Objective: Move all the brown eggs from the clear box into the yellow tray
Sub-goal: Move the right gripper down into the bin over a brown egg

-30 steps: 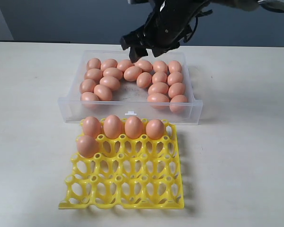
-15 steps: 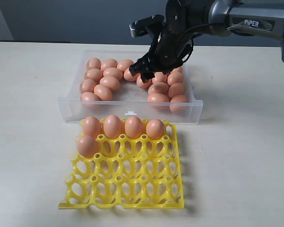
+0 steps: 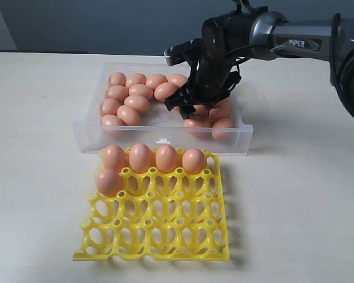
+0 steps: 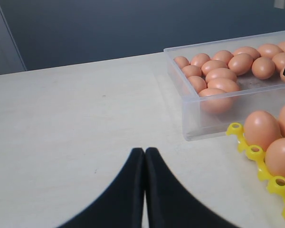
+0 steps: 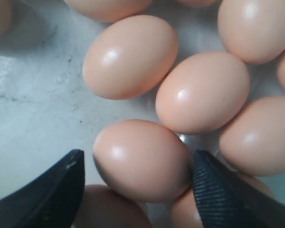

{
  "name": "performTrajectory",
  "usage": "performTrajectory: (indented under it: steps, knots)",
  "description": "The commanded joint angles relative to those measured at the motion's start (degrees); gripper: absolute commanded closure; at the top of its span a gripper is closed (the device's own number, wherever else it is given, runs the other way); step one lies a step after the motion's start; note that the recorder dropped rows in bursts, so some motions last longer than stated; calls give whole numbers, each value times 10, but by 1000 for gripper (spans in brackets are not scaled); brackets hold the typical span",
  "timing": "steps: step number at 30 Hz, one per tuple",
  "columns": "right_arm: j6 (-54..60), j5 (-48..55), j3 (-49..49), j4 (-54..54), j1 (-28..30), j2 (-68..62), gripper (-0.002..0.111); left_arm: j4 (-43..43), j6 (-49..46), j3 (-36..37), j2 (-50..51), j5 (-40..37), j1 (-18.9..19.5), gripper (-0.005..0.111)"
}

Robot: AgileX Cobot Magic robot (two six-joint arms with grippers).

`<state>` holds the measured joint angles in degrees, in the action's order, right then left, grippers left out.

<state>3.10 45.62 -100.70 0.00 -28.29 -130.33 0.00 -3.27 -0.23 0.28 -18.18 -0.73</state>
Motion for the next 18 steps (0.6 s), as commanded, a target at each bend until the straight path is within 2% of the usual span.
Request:
performTrajectory:
  steps: [1,10,18]
  knots:
    - [-5,-1,-3,10,3,-12,46,0,0,2,-3,6,2,106]
    - [-17,-58,-3,154,3,-32,46,0,0,2,-3,6,2,106]
    - [-17,-68,-3,198,3,-32,46,0,0,2,-3,6,2,106]
